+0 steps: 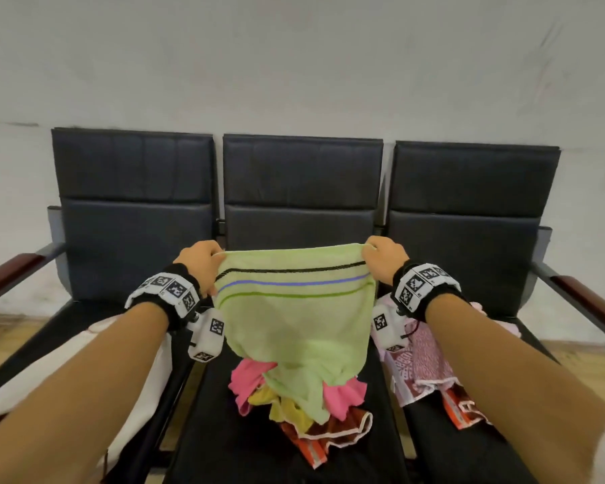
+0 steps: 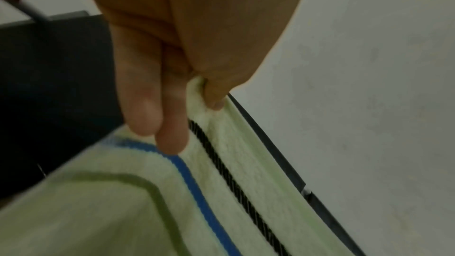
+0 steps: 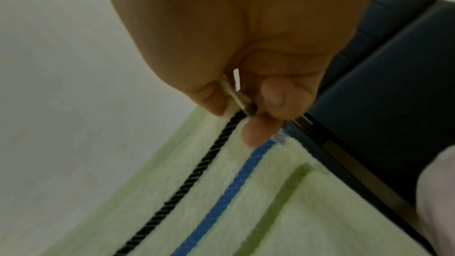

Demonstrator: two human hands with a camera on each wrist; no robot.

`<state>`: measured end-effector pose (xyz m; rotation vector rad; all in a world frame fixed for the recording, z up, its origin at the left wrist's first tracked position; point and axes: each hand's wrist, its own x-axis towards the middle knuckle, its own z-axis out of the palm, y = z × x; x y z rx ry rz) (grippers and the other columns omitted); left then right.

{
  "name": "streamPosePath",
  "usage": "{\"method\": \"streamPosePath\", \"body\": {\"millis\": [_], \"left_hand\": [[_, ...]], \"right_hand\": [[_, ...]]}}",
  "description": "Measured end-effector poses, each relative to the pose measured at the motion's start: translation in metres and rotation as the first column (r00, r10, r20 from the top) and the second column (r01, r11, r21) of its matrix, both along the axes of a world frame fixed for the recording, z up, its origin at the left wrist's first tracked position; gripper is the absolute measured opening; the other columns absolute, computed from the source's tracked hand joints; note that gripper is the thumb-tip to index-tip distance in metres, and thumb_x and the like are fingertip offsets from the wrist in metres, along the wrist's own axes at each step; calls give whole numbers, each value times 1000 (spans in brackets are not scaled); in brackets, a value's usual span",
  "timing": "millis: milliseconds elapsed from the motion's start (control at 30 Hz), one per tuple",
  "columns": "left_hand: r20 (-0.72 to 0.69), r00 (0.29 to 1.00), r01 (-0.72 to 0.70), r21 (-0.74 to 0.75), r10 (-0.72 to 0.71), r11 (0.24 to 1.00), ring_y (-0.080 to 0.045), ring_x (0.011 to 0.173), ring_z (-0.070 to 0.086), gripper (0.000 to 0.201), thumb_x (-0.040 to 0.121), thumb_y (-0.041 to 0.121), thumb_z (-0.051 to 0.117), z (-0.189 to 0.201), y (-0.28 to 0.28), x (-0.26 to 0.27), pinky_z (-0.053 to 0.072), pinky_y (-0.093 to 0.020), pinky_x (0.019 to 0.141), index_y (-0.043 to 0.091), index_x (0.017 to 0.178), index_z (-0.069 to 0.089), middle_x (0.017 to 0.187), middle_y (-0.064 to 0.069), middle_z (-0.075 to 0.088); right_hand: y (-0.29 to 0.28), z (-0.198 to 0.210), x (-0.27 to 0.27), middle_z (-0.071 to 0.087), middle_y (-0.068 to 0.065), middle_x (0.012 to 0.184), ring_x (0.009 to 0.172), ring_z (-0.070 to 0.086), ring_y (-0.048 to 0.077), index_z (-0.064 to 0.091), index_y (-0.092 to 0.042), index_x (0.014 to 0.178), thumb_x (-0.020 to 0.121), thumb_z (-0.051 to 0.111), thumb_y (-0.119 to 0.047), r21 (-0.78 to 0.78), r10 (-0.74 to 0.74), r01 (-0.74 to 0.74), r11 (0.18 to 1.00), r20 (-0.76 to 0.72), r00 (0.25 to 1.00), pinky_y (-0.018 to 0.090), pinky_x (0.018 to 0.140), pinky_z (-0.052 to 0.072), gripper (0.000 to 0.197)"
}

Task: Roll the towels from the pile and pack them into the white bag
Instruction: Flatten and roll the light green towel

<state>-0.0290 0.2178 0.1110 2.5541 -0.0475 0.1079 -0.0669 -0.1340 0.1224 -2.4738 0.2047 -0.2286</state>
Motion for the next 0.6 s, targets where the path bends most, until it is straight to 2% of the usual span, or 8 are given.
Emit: {"method": "streamPosePath", "body": {"millis": [33,100,133,200,300,433,500,600], "left_hand": [[-37,999,19,-2,-20,1000,-33,67,70,8,95,22,59,-3,0,4,60,-42,62,13,95,60,78,-11,69],[-38,998,41,6,-40,999,-33,78,71,15,89,14,69,-7,0,13,59,-43,72,9,100,59,87,-9,70],[2,1000,16,-41,-16,999,-32,80,71,12,90,15,67,-5,-2,17,57,-43,74,10,96,59,88,-9,70],[144,987,-53,-160,77,986,-31,81,64,9,95,19,59,0,-7,25,48,-37,71,14,88,58,89,-8,67],[323,933,-61,-293,159,954,-25,85,54,15,100,22,49,25,-15,33,36,-31,73,14,93,60,92,-4,61],[543,810,42,-429,220,902,-22,86,55,16,100,22,50,78,-19,42,39,-30,75,12,96,62,94,-3,61],[622,742,104,-475,250,874,-20,89,57,16,100,21,50,105,-20,44,40,-29,76,12,99,64,96,-1,62],[702,659,203,-514,272,834,-14,105,58,21,101,18,49,139,-24,44,44,-23,89,7,111,65,113,5,62]], "right_hand": [[-1,-4,2,62,12,84,75,66,31,58,-6,88,93,41,-18,28,-5,5,1000,-13,1000,32,62,49,22],[2,-11,10,63,9,81,61,70,26,58,-12,86,92,40,-18,128,-36,39,991,-24,999,28,50,50,19],[4,-12,15,62,8,81,63,70,28,57,-15,85,90,41,-18,196,-50,50,979,-7,999,31,51,54,17],[4,-13,29,59,5,76,75,66,33,53,-21,77,87,44,-20,235,-53,35,971,73,996,44,68,57,13],[10,10,48,53,2,76,76,54,27,46,-23,74,94,43,-16,279,-87,21,960,227,970,41,70,47,21],[21,76,56,51,-5,84,81,49,16,52,-12,96,102,38,-14,315,-122,-46,948,493,861,16,61,37,16],[23,109,60,56,-4,95,87,51,14,57,-10,109,103,37,-16,313,-118,-97,945,601,791,16,67,36,21],[22,149,64,59,-3,108,96,55,14,57,-15,115,102,37,-18,275,-117,-125,953,718,686,25,82,43,24]]}}
